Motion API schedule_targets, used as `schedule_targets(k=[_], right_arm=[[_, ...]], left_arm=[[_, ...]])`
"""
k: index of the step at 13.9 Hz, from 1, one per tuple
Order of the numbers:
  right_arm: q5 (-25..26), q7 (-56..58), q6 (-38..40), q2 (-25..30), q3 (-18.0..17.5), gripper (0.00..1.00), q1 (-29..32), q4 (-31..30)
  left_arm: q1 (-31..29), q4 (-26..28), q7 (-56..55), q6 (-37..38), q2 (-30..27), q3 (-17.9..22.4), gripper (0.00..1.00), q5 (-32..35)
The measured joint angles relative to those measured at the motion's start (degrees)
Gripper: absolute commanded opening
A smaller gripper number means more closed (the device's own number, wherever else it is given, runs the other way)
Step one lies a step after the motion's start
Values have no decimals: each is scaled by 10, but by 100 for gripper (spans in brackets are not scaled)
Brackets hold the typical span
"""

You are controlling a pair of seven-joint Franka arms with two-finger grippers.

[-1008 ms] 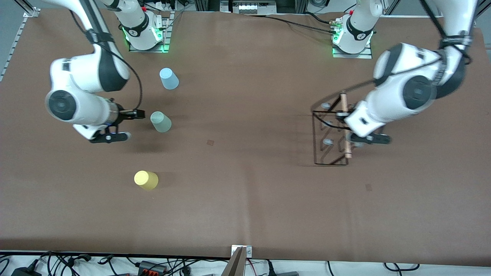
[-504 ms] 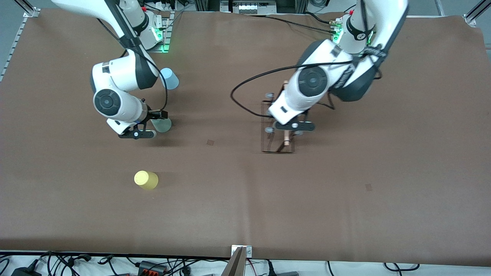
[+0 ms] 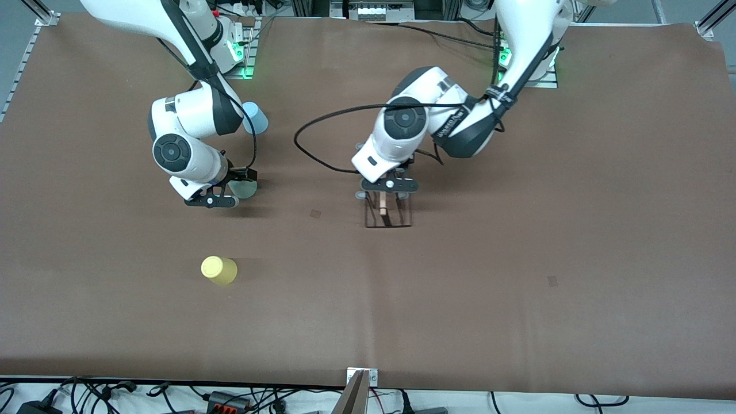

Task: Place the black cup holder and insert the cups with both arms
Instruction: 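Move the rack with the left gripper while the right gripper reaches the cup, then lower the rack onto the table while the right gripper grasps the teal cup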

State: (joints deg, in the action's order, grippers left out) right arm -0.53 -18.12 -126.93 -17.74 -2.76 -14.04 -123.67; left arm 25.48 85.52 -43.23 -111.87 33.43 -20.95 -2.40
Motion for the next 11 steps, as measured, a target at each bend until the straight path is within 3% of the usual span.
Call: schedule_targets(k=[5, 6, 7, 8, 10, 11], right_arm=[[-3, -1, -2, -10, 0, 100, 0, -1], [-8, -1, -3, -13, 0, 100, 0, -1], [-14, -1, -3, -14, 0, 88, 0, -1], [-17, -1, -3, -14, 0, 68, 0, -1], [-18, -1, -3, -14, 0, 31, 0, 0], [-18, -1, -1, -13, 0, 26, 0, 2]], left_arm=[[13, -2, -3, -24, 9, 0, 1, 0], [14, -3, -3, -26, 10, 0, 5, 0], [15, -4, -3, -29, 12, 1, 24, 0], [15, -4, -3, -32, 13, 1, 56, 0], [15, -4, -14, -39, 18, 4, 72, 0], [13, -5, -20, -42, 21, 7, 79, 0]])
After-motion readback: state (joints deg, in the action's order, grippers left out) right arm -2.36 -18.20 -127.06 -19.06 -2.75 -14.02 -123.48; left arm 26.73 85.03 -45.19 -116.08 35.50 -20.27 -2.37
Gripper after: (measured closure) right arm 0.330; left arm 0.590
